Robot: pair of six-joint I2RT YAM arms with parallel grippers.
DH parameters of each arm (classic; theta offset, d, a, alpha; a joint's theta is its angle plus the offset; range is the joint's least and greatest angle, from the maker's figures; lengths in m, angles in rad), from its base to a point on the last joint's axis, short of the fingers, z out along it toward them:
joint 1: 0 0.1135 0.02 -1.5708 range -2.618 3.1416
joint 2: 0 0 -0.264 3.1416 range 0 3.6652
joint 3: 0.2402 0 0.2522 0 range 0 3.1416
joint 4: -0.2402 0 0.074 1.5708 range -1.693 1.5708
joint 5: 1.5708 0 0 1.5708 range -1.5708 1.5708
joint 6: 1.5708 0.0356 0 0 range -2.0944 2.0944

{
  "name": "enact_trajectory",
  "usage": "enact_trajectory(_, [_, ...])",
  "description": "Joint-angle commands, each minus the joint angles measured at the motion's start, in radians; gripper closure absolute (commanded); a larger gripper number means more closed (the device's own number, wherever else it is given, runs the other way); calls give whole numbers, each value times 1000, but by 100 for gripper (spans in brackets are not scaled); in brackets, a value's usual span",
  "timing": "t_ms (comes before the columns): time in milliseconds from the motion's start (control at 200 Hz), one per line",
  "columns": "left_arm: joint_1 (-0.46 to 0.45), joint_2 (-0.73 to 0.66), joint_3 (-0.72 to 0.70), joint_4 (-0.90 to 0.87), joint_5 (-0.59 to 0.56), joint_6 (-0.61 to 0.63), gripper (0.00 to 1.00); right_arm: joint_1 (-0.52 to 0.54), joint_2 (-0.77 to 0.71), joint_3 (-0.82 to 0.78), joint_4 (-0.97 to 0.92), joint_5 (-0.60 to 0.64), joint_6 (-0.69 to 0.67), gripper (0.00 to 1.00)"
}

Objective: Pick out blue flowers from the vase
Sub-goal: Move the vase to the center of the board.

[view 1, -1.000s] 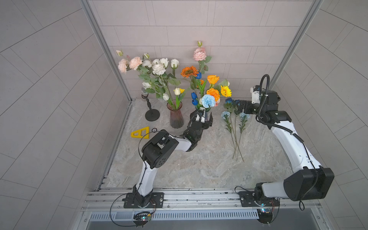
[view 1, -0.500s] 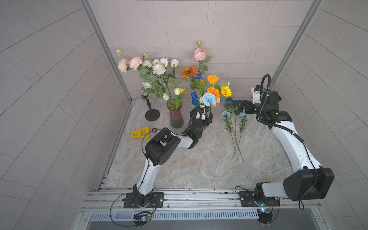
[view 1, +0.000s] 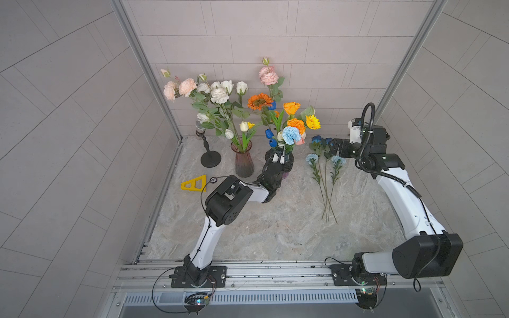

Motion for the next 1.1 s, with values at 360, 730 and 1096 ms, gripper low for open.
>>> enact_trajectory(360, [8, 36, 43, 40, -1, 68, 36, -10, -43, -11, 12, -2, 3, 0])
enact_trajectory(730, [7, 12, -10, 79, -3, 68, 49, -14, -51, -18, 19, -9, 6, 0])
enact_trajectory(1096, [-7, -160, -242, 102, 26, 61, 51, -8, -48, -19, 27, -56, 19, 0])
